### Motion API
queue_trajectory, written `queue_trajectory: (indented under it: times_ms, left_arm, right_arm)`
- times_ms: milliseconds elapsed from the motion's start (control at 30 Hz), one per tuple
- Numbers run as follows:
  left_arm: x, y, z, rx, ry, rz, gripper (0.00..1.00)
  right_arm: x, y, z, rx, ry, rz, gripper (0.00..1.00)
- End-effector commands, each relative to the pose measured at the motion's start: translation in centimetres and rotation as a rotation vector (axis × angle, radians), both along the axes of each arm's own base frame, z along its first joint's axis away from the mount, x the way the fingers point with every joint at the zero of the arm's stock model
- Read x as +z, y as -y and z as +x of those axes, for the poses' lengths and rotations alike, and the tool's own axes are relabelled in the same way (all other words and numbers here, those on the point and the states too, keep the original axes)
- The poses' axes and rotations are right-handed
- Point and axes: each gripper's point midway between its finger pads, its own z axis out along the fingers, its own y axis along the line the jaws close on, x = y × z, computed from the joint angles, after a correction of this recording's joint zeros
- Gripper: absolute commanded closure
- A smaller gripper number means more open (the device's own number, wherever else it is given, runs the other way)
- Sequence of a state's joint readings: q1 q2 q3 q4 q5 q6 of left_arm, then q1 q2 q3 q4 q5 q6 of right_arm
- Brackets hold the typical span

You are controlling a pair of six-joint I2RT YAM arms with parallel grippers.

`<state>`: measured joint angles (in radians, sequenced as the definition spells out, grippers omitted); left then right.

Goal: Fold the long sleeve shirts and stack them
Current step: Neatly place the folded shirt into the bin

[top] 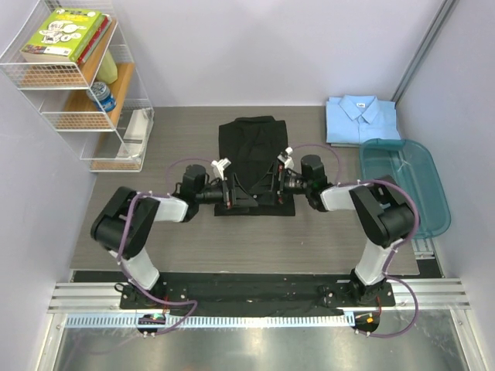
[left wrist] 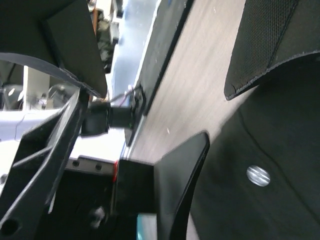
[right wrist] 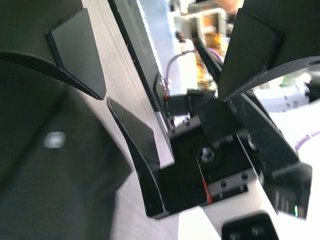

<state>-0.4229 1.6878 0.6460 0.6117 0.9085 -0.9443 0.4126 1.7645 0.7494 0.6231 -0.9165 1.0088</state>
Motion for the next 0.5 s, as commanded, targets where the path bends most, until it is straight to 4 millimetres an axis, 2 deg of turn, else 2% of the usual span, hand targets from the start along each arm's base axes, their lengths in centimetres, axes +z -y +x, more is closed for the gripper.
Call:
queue_trajectory:
  times_ms: [0, 33, 67, 100, 167, 267, 367, 467]
  left_arm:
    - [0.4, 1.4, 3.5, 0.124, 0.067, -0.100, 0.00]
    - [-0.3, 1.4, 3.6, 0.131, 0.057, -0.095, 0.00]
    - [-2.2, 1.0, 3.6, 0.153, 0.016, -0.067, 0.00]
    - [-3.1, 0.6, 3.7, 0.169, -0.004, -0.053, 0.00]
    - [-5.1, -0.2, 2.9, 0.179, -0.055, -0.023, 0.00]
    - [-6.3, -1.4, 2.6, 0.201, -0.065, 0.022, 0.00]
    - [-7.1, -2.8, 2.5, 0.224, -0.072, 0.071, 0.00]
    - [-7.3, -4.4, 2.5, 0.237, -0.071, 0.091, 0.00]
  right_arm:
    - [-0.3, -0.4, 1.4, -0.070, -0.061, 0.097, 0.00]
    - [-1.3, -0.3, 1.0, -0.072, -0.085, 0.083, 0.00]
    - [-2.1, -0.1, 0.9, -0.068, -0.082, 0.064, 0.00]
    - [-4.1, 0.3, 0.3, -0.066, -0.137, 0.019, 0.00]
    - [-6.4, 1.2, -0.2, -0.071, -0.168, -0.041, 0.00]
    - [-9.2, 3.1, -0.3, -0.108, -0.220, -0.111, 0.00]
    - [-10.6, 4.6, 0.1, -0.140, -0.254, -0.147, 0.00]
    - [-10.9, 5.7, 0.0, -0.140, -0.256, -0.162, 0.00]
